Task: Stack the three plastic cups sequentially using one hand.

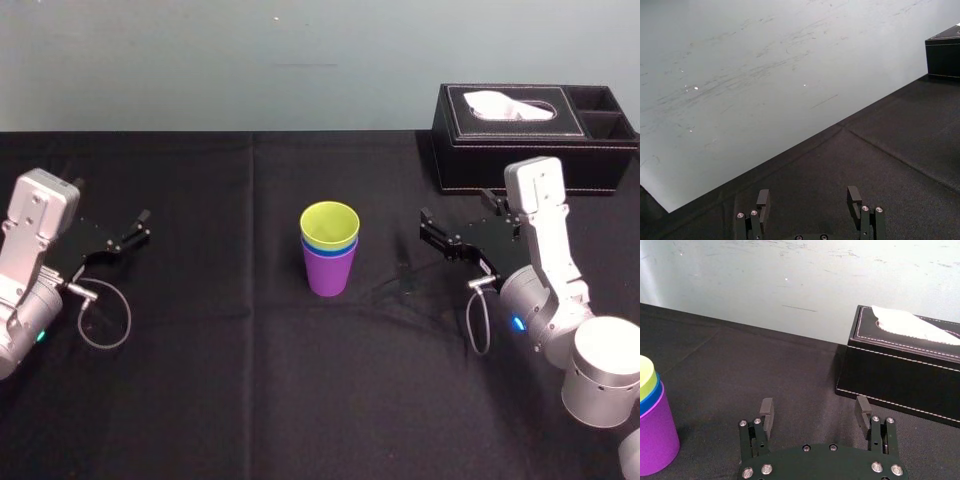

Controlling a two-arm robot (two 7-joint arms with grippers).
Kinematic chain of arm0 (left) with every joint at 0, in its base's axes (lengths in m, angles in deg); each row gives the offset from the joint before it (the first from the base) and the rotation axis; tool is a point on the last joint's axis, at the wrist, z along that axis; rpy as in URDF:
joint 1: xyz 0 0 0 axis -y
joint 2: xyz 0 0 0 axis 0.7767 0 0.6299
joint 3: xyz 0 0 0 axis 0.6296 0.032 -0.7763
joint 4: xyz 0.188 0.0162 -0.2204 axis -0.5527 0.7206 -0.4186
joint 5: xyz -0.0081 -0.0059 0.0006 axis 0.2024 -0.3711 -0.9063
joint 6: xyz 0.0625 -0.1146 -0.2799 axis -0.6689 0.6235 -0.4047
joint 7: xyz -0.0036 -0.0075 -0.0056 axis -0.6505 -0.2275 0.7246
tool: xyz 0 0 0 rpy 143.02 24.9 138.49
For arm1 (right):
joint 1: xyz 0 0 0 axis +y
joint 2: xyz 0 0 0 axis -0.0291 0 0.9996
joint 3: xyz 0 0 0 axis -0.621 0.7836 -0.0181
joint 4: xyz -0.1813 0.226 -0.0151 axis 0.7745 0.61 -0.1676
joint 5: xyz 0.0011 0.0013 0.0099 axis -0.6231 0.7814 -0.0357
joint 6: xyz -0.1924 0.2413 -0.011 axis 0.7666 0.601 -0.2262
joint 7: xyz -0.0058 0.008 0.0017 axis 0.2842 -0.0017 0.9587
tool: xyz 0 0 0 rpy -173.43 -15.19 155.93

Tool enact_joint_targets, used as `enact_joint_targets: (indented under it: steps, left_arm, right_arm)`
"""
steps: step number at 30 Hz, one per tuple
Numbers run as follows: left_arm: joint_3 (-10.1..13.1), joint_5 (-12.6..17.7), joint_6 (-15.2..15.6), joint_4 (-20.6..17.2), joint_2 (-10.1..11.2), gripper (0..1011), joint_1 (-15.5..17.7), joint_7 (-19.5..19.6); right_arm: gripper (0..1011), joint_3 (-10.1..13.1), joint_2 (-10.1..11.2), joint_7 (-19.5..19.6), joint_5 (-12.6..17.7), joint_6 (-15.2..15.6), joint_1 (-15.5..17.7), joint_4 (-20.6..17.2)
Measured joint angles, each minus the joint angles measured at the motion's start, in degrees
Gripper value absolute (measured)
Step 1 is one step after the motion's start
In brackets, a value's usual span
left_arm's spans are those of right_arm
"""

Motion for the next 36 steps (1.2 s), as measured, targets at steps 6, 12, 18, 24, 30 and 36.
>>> enact_joint_targets:
  steps: [6,12,18,24,30,36]
  left_arm:
    - [0.0,0.0,0.0,0.0,0.0,1011,0.0,0.0]
    - [0.0,0.0,0.0,0.0,0.0,1011,0.0,0.0]
    - [0.0,0.0,0.0,0.0,0.0,1011,0.0,0.0]
    - [0.0,0.0,0.0,0.0,0.0,1011,0.0,0.0]
    - [0.0,0.0,0.0,0.0,0.0,1012,0.0,0.0]
    - [0.0,0.0,0.0,0.0,0.0,1011,0.0,0.0]
  right_arm:
    - [1003,0.0,0.0,0.0,0.0,0.0,0.0,0.0]
    - [1003,0.0,0.0,0.0,0.0,0.0,0.0,0.0]
    - [1003,0.0,0.0,0.0,0.0,0.0,0.0,0.0]
    - [1002,0.0,0.0,0.0,0.0,0.0,0.0,0.0]
    - [1003,0.0,0.0,0.0,0.0,0.0,0.0,0.0]
    - [1003,0.0,0.0,0.0,0.0,0.0,0.0,0.0]
